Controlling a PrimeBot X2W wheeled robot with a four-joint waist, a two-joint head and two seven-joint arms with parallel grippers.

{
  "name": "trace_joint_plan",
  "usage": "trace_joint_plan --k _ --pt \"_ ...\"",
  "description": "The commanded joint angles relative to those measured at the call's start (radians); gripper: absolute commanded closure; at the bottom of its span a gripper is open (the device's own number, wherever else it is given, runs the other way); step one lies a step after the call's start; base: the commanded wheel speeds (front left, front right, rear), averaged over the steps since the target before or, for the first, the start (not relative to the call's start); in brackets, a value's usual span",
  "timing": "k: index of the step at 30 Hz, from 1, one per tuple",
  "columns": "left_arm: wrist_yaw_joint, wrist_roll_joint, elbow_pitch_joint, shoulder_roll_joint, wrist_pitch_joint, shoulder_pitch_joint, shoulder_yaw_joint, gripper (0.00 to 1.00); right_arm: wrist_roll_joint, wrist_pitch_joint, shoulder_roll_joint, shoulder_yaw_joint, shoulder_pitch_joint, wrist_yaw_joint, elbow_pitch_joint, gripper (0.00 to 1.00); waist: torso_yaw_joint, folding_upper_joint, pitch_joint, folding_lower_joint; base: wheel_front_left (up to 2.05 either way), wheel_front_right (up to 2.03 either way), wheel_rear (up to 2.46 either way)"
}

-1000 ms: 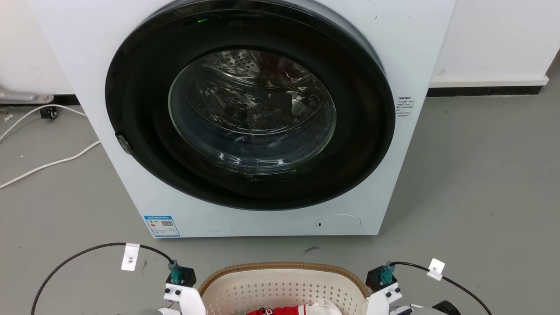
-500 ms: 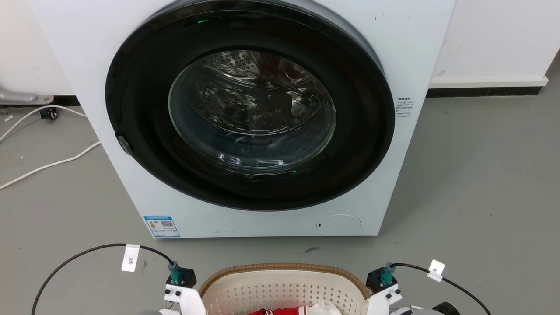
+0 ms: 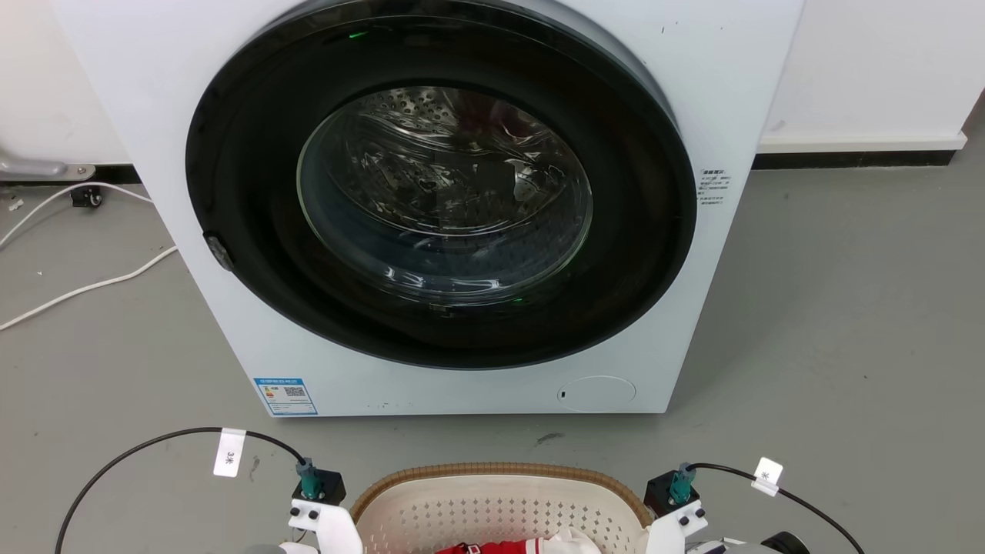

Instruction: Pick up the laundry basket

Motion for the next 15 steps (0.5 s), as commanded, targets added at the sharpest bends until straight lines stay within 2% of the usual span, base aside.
trace_joint_plan --k 1,15 --pt "-0.004 0.004 0.000 0.001 -0.008 -0.017 -0.005 1.00 -0.002 0.000 0.000 0.005 0.010 0.013 -0.008 1.00 0.000 0.0000 0.000 0.0000 0.00 0.00 0.00" --pt "-0.004 -0.004 0.000 0.000 -0.011 -0.014 -0.010 1.00 -0.002 -0.002 -0.001 0.005 0.013 0.013 -0.008 1.00 0.001 0.0000 0.001 0.0000 0.00 0.00 0.00"
